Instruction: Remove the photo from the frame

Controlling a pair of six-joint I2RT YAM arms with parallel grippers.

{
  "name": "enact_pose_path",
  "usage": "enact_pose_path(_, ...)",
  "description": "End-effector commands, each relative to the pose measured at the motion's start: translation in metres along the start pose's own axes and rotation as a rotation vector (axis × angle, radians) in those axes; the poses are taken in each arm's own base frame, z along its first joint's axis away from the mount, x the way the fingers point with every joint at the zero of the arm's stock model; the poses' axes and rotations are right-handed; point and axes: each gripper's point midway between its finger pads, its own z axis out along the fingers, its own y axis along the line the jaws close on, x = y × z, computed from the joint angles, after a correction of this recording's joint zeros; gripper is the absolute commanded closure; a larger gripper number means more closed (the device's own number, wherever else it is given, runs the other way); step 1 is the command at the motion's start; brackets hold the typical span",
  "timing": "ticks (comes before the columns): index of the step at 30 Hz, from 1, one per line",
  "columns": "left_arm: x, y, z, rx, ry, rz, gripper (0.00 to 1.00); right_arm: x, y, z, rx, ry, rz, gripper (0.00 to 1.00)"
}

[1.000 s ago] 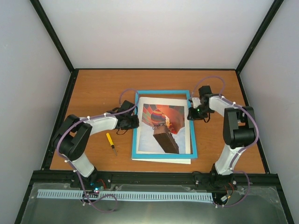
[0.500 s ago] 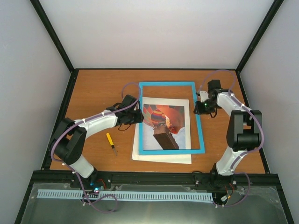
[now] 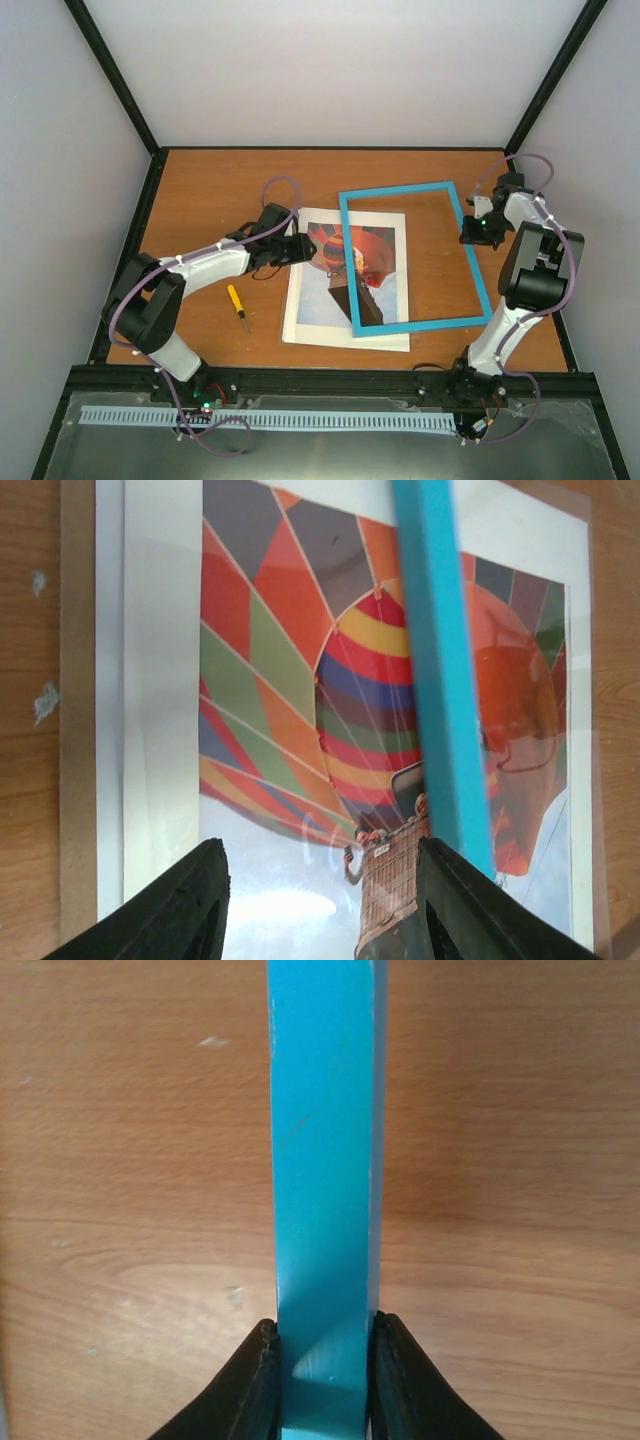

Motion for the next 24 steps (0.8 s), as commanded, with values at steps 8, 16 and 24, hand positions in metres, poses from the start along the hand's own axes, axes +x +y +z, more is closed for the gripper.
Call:
enact_pose_path(8,0.003,0.001,-0.009,0.019,-0.022,0.002,0.48,-0.039,-0.070,-0.012,0.061,-0.062,0.036,0.97)
enact_pose_path(16,0.006,0.007,-0.012,0.004,-0.027,0.004,0.48,-0.058,-0.107,-0.006,0.127,-0.065,0.008,0.97)
enact_pose_path(24,0.012,0.014,-0.010,-0.012,-0.014,0.003,0.48,-0.074,-0.154,-0.007,0.210,-0.061,0.004,0.97)
